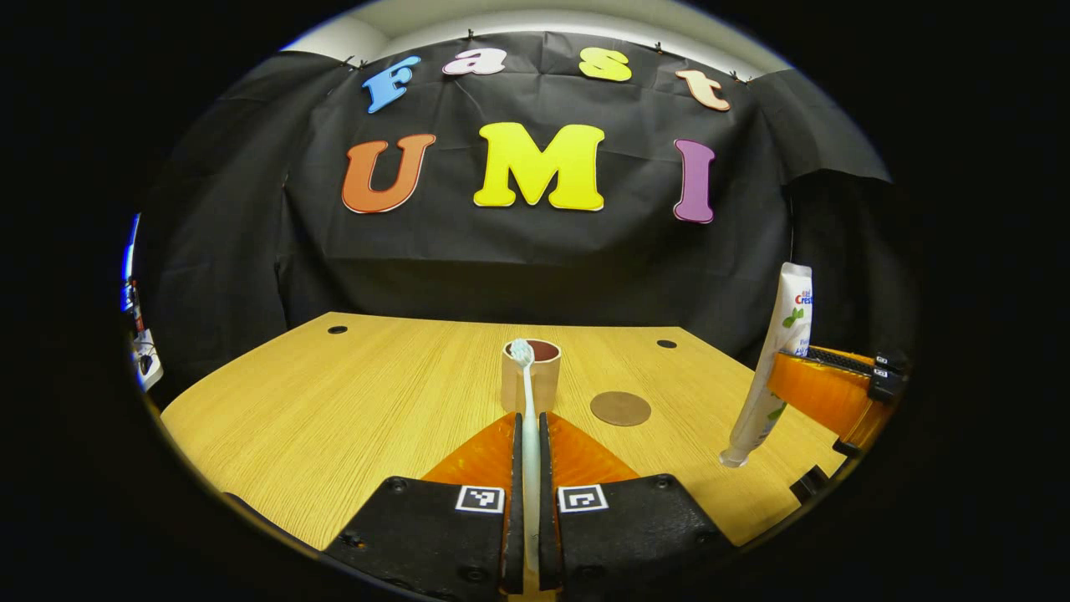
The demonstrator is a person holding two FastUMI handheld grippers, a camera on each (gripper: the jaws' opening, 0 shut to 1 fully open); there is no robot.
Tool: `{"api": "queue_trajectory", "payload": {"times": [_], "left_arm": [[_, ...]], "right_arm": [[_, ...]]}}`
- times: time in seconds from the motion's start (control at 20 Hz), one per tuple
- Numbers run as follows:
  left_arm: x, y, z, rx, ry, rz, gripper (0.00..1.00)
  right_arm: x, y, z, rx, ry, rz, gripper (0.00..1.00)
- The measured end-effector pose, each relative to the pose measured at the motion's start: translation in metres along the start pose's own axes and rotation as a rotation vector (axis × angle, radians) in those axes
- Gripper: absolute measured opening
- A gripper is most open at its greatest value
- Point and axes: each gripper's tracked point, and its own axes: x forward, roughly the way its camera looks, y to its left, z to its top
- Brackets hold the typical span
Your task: Put the toothbrush and toothpaste on the desktop into the cup, then pick up the cup and place it on the coaster on the desktop.
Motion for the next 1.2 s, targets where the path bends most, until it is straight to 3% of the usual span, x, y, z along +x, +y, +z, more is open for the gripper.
{"api": "queue_trajectory", "payload": {"times": [0.2, 0.6, 0.95, 1.2], "left_arm": [[0.012, 0.004, 0.022, 0.003, -0.058, 0.006, 0.1], [0.087, 0.006, 0.052, -0.001, -0.054, -0.007, 0.1], [0.145, 0.014, 0.099, 0.015, -0.13, -0.007, 0.09], [0.188, 0.023, 0.112, -0.071, -0.132, -0.006, 0.09]], "right_arm": [[0.0, 0.0, 0.001, 0.0, -0.004, -0.002, 0.25], [0.006, -0.012, 0.004, 0.013, -0.003, -0.022, 0.23], [0.015, -0.026, -0.002, 0.044, 0.026, -0.038, 0.23], [0.016, -0.018, -0.004, 0.031, 0.025, -0.011, 0.23]]}}
